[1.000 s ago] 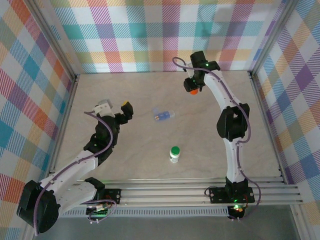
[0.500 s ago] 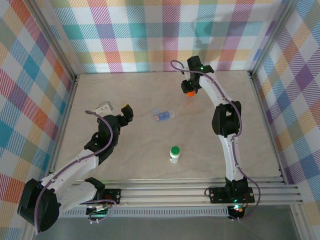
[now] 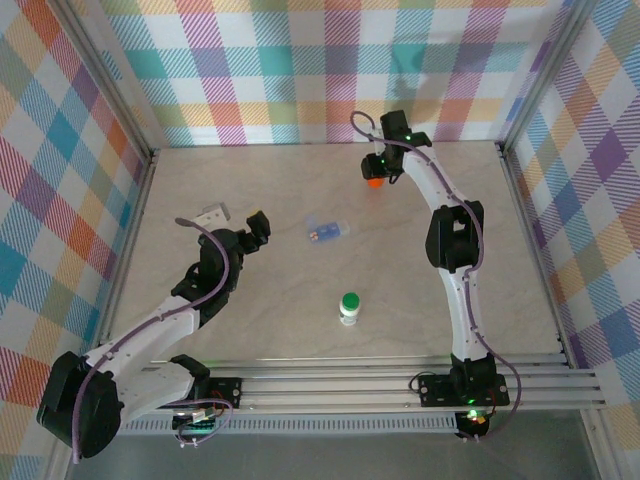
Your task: Sort the pills into containers
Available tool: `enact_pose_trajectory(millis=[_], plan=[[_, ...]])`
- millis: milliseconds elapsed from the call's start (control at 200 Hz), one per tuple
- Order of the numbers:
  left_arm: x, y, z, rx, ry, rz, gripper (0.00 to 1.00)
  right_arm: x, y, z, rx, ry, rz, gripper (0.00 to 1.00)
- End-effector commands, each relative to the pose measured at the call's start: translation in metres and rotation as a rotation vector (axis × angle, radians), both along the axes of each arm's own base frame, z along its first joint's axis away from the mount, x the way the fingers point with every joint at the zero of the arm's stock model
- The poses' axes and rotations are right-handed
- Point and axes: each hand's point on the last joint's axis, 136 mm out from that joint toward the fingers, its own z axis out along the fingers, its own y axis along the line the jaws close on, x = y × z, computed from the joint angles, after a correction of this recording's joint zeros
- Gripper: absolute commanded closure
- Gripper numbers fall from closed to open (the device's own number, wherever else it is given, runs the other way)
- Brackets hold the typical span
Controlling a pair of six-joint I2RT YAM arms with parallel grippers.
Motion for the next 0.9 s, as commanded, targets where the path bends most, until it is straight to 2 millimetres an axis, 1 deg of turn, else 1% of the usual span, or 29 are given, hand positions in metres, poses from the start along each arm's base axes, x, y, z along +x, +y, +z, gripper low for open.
enact_pose_trajectory(millis=[0,85,205,300,420,645,720,805,895], plan=[[0.007,-0.003,0.015,-0.017,-0.033,-0.007,0.00,0.001,0.030,0.030,0.128,-0.048,0.038,0.62],[0.008,-0.006,0.012,-0.019,-0.026,-0.016,0.00,0.002,0.039,0.029,0.135,-0.055,0.050,0.61],[0.009,-0.007,0.009,-0.019,-0.017,-0.018,0.00,0.002,0.054,0.020,0.164,-0.051,0.070,0.60],[0.009,-0.008,0.007,-0.016,-0.011,-0.021,0.00,0.004,0.060,0.013,0.162,-0.051,0.072,0.60],[0.009,-0.007,0.010,-0.012,-0.015,-0.018,0.00,0.004,0.059,0.010,0.118,-0.056,0.059,0.59],[0.010,-0.008,0.006,-0.012,-0.007,-0.018,0.00,0.003,0.062,0.008,0.089,-0.060,0.062,0.55],[0.011,-0.009,0.005,-0.012,-0.004,-0.022,0.00,0.004,0.062,0.007,0.078,-0.064,0.060,0.52],[0.011,-0.009,0.005,-0.012,-0.001,-0.021,0.00,0.004,0.062,0.007,0.076,-0.068,0.056,0.44],[0.011,-0.008,0.006,-0.010,-0.003,-0.018,0.00,0.004,0.062,0.005,0.076,-0.061,0.057,0.42]])
